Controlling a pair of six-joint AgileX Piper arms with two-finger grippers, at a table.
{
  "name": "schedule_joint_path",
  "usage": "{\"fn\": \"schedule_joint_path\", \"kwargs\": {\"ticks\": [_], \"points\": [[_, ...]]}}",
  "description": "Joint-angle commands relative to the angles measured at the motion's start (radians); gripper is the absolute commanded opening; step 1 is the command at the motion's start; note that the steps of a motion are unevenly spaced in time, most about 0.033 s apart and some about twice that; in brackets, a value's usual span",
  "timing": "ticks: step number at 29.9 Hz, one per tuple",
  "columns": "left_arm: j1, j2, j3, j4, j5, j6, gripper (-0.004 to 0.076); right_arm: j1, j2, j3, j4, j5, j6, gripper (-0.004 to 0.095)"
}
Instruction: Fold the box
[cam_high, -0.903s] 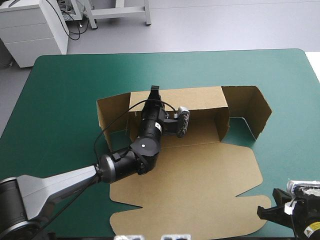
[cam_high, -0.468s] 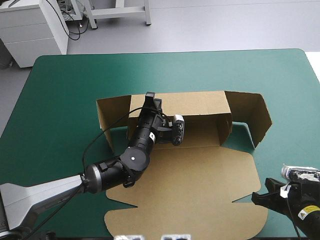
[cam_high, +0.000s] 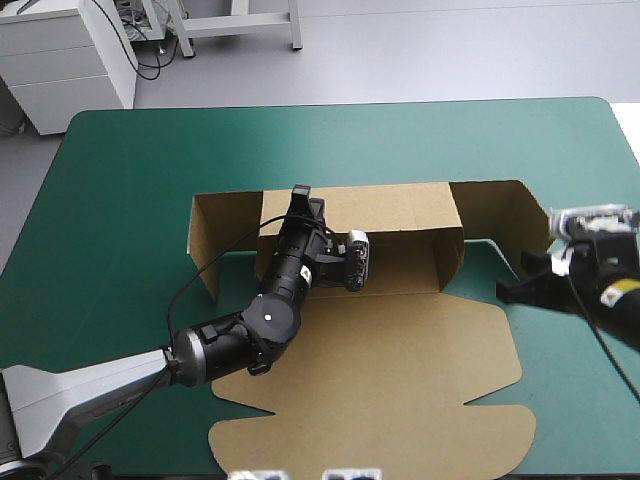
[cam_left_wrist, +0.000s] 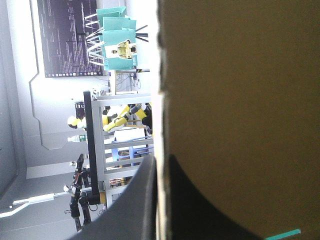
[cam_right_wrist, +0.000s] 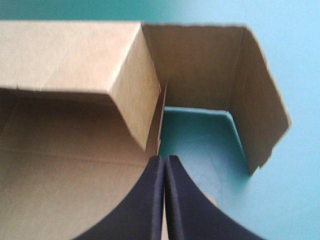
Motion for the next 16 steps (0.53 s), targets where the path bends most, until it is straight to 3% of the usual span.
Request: {"fn": "schedule_joint_path", "kwargs": {"ticks": [1,10,16], "points": [[-0.006,-0.037,-0.025,0.046,0.024,-0.01,-0.0008,-0.005,0.156,-0.196,0.003,-0.063,-0.043,-0.0014],[-0.006,-0.037,-0.025,0.039,0.029,-0.016,-0.0008,-0.005,0.539,-0.554,-0.059,-0.058,-0.076,-0.0019],[-0.006,-0.037,-0.025,0.039,0.044,-0.016,-0.0008,-0.005,0.738,-0.699,-0.092,0.004,-0.058,-0.0019]]}}
